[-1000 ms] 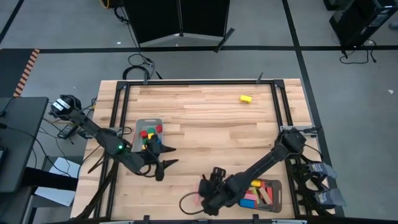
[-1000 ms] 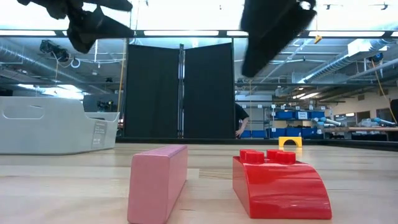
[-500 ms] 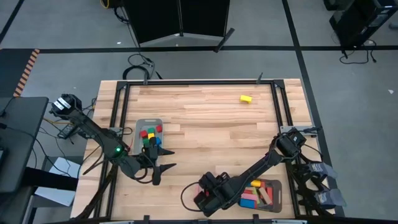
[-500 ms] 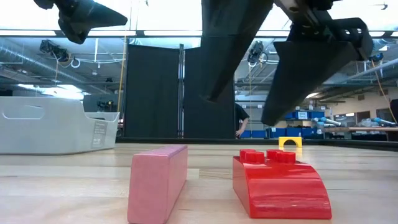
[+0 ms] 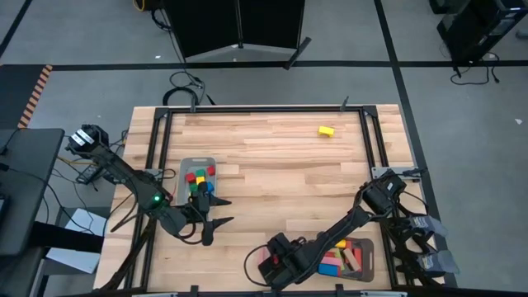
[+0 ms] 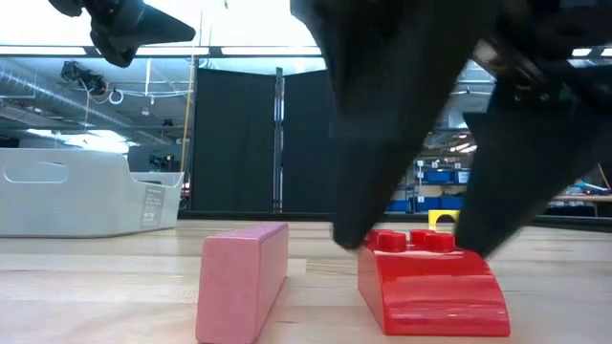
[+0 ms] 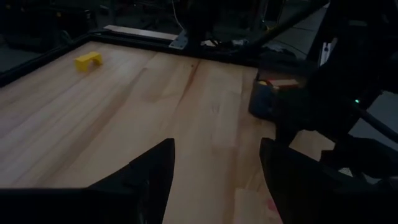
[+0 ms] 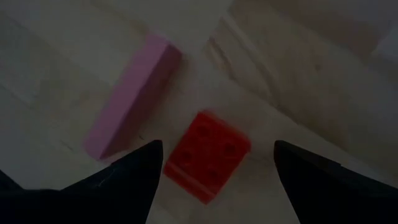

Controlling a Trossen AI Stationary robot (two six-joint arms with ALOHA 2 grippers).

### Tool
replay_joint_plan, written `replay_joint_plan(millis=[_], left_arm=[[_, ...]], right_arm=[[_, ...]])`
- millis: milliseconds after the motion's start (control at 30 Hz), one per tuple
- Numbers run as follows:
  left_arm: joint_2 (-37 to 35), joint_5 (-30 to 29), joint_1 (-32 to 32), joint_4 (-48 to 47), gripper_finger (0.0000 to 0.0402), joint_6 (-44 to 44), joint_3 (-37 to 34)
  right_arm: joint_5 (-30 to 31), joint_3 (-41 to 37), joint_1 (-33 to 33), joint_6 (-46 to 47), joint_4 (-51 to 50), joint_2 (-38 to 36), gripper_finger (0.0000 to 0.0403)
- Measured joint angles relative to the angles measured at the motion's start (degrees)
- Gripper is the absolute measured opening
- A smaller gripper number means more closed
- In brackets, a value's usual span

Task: Sort blocks by size
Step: Put the red block into the grey bin

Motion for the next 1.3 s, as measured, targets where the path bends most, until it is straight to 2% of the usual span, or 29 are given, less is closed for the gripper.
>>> replay_joint_plan(millis=[167, 367, 500, 700, 833, 967, 1167, 1233, 1300], left_arm=[[0.0, 0.0, 0.0, -1.1, 0.0243, 0.1, 0.0], [0.0, 0.0, 0.0, -2.0, 0.0243, 0.0, 0.0], [0.0, -0.1, 0.0, -2.0, 0.0243, 0.1, 0.0], [0.0, -1.2, 0.1, -0.8, 0.0243, 1.6, 0.0], [0.0, -2.0, 0.1, 0.7, 0.0243, 3.0, 0.0], [-0.6, -3.1, 0.1, 2.0, 0.0243, 4.2, 0.0], [-4.0, -2.9, -0.3, 10.4, 0.0243, 12.6, 0.0], [-5.9, -2.9, -1.3, 12.0, 0.0243, 15.4, 0.0], [-7.9, -2.6, -2.5, 13.2, 0.0243, 18.5, 0.0]], right_arm=[[-1.3, 0.2, 0.0, 0.7, 1.9, 1.8, 0.0312], [-1.7, 0.3, 0.0, 1.1, 1.3, 2.4, 0.0285], [-2.1, 0.3, 0.0, 1.1, 0.3, 2.5, 0.0247], [-2.7, 0.2, -0.1, -0.5, -0.8, 2.5, 0.0159], [-2.1, 0.2, -0.1, -4.0, -0.9, 2.5, 0.0153], [1.3, 1.7, -0.1, -10.5, -2.6, 2.3, 0.0153], [15.3, 6.9, -3.6, -27.0, -1.0, 1.1, 0.0153], [19.0, 8.5, -5.7, -35.0, 2.5, 1.1, 0.0153], [21.4, 8.5, -8.1, -45.3, 11.2, 1.1, 0.0153]])
